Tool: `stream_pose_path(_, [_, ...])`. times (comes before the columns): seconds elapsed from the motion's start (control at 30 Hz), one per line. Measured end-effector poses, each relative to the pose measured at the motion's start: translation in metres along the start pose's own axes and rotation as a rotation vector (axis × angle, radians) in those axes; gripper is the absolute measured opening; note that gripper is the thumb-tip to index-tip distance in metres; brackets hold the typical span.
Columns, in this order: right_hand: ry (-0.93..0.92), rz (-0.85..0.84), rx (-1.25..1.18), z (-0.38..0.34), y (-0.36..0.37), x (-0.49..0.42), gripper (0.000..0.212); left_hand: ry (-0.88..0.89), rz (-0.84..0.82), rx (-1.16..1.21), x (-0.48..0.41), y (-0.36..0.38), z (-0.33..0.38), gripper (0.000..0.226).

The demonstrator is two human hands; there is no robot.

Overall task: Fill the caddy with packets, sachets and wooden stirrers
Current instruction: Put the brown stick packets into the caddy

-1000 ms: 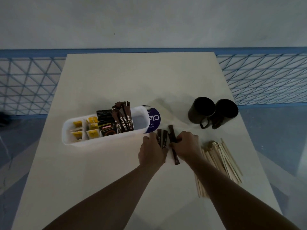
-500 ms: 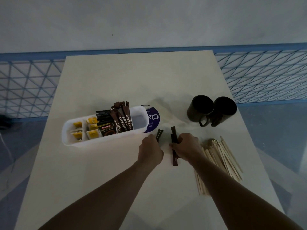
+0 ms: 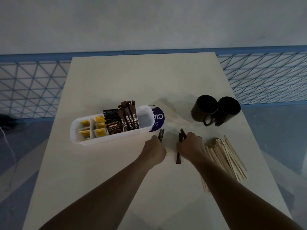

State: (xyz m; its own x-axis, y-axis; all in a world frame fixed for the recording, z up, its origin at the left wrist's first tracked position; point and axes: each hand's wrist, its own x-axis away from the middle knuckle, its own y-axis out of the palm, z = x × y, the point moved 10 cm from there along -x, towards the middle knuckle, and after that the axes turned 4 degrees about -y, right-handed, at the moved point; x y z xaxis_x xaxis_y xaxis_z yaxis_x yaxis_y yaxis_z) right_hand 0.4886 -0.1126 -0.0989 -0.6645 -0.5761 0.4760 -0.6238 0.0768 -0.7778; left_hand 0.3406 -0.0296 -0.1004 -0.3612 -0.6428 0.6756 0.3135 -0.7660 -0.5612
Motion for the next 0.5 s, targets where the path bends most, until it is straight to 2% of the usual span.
stream_pose_path(0.13, [-0.002, 0.002, 0.059, -0.010, 0.007, 0.007, 0.030, 0.042, -0.063, 0.122, 0.006, -0.004, -0.002, 0.027])
stream_pose_path(0.27, [0.039, -0.080, 0.099, -0.016, 0.018, 0.011, 0.032, 0.060, -0.144, 0.326, 0.011, -0.015, -0.002, 0.015])
stream_pose_path(0.5, [-0.028, -0.225, -0.095, -0.068, 0.027, 0.023, 0.023, 0.163, -0.043, 0.476, 0.018, -0.074, 0.003, 0.015])
